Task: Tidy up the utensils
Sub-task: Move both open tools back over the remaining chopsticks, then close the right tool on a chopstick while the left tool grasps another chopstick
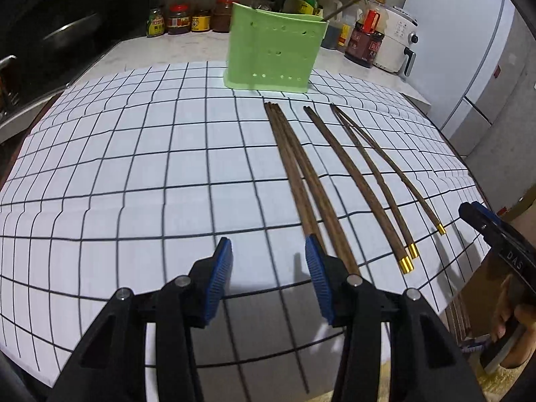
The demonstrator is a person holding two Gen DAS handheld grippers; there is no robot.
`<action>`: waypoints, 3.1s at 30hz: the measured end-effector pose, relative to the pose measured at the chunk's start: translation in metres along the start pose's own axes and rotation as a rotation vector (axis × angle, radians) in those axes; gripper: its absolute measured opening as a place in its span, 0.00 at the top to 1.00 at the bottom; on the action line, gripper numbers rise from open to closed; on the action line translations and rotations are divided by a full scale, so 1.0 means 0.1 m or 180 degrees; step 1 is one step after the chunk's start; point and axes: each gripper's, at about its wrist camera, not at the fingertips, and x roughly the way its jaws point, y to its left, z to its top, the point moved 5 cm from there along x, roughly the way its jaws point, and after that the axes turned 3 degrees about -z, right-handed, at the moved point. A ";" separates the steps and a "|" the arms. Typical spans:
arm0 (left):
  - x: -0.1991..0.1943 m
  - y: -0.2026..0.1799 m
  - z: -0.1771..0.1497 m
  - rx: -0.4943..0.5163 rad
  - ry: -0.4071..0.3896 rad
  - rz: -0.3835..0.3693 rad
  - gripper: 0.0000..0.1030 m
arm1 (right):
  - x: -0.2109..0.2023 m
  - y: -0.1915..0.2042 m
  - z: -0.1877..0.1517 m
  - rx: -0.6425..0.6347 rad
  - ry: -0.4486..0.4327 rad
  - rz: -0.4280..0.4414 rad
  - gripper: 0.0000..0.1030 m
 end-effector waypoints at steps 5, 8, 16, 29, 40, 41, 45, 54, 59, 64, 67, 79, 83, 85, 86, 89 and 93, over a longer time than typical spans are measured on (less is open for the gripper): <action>0.15 -0.08 0.02 -0.0033 0.0147 0.0007 0.56 | 0.00 -0.08 0.03 -0.0002 -0.0072 -0.0089 0.44; 0.20 -0.11 0.05 -0.0017 0.0178 0.0071 0.56 | 0.03 -0.11 0.04 -0.0006 -0.0070 -0.0100 0.44; 0.31 -0.21 0.09 0.0115 0.0211 0.0257 0.56 | 0.10 -0.16 0.02 0.0004 -0.0049 -0.0070 0.44; 0.04 0.33 0.06 -0.0046 0.0044 0.0436 0.56 | 0.27 -0.15 -0.06 -0.0095 0.0095 0.0113 0.47; 0.06 0.13 -0.09 0.0369 -0.0032 0.0107 0.56 | 0.41 0.19 -0.22 -0.0614 0.0209 0.0070 0.65; 0.08 0.13 -0.09 0.0374 -0.0024 0.0107 0.56 | 0.42 0.21 -0.22 -0.0643 0.0200 0.0050 0.66; 0.11 0.12 -0.09 0.0449 -0.0066 0.0146 0.68 | 0.45 0.24 -0.18 -0.0619 0.0200 0.0032 0.81; 0.11 0.03 -0.15 0.0729 -0.0112 0.0152 0.93 | 0.50 0.31 -0.14 -0.0619 0.0201 -0.0013 0.92; 0.08 0.35 -0.09 0.0349 -0.0138 0.0485 0.93 | 0.50 0.30 -0.14 -0.0544 0.0226 -0.0032 0.93; 0.03 0.50 -0.09 0.0249 -0.0150 0.0493 0.93 | 0.47 0.29 -0.16 -0.0599 0.0227 0.0038 0.93; 0.00 0.53 -0.11 0.0220 -0.0184 0.0421 0.88 | 0.44 0.28 -0.19 -0.0608 0.0211 0.0072 0.89; -0.11 0.44 -0.34 0.0399 -0.0298 0.0443 0.67 | 0.30 0.27 -0.32 -0.0653 0.0071 0.0124 0.67; -0.09 0.42 -0.30 0.0425 -0.0292 0.0459 0.77 | 0.30 0.28 -0.33 -0.0621 0.0059 0.0172 0.67; -0.07 0.38 -0.30 0.0519 -0.0277 0.0488 0.77 | 0.29 0.30 -0.34 -0.0671 0.0042 0.0187 0.67; -0.06 0.36 -0.29 0.0554 -0.0275 0.0517 0.77 | 0.29 0.31 -0.34 -0.0692 0.0031 0.0178 0.67; -0.03 0.37 -0.24 0.0503 -0.0264 0.0543 0.77 | 0.29 0.33 -0.34 -0.0699 0.0009 0.0176 0.67; -0.01 0.38 -0.22 0.0488 -0.0263 0.0574 0.77 | 0.29 0.36 -0.36 -0.0715 -0.0015 0.0221 0.78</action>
